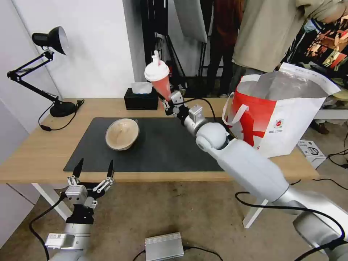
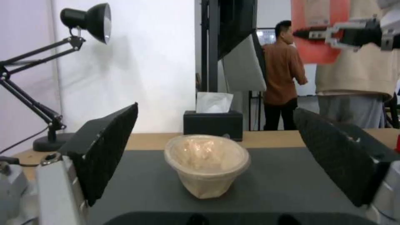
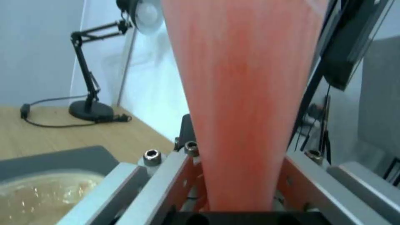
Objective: Pick up the trash from the table and place it into the takeout bag.
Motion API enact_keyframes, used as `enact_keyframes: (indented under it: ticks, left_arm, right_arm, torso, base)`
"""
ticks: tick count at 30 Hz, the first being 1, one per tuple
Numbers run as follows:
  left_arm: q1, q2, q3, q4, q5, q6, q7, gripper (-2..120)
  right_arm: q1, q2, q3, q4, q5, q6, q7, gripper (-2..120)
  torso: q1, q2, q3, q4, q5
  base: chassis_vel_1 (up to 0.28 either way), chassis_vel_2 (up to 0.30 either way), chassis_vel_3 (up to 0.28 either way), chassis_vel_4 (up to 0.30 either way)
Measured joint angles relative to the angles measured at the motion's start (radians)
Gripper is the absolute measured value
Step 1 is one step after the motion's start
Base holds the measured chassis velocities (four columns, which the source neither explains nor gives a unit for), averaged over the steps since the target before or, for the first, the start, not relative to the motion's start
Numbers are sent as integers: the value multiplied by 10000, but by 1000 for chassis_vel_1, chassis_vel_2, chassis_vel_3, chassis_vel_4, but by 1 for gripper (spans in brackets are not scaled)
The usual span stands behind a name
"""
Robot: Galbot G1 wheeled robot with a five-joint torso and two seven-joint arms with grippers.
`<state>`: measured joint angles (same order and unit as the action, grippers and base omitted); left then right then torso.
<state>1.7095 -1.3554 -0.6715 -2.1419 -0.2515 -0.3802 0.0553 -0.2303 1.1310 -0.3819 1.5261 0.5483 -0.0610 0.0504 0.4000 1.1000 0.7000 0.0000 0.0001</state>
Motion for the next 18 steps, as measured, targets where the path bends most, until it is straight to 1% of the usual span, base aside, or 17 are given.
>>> enact_keyframes:
  ticks: [7, 11, 17, 18]
  left_arm:
    - [48, 16, -62, -79, -21, 4, 0, 100]
    - [63, 15, -50, -141, -23, 9, 0, 100]
    - [52, 46, -35, -157, -22, 20, 0, 100]
    - [59, 48, -29, -169, -18, 21, -1, 100]
  right_arm:
    - [602, -435, -205, 491, 400, -202, 10, 9]
    - [1055, -894, -326, 825, 676, -340, 9, 8]
    - [1418, -1345, -395, 1100, 860, -423, -7, 8]
    - [1533, -1522, -393, 1204, 889, -466, -27, 8]
  torso:
    - [0, 0, 0, 0, 0]
    - [0, 0, 0, 0, 0]
    - [0, 0, 0, -1, 1]
    - [0, 0, 0, 0, 0]
  base:
    - [0, 0, 0, 0]
    - [0, 0, 0, 0]
    - [0, 0, 0, 0]
    - [0, 0, 0, 0]
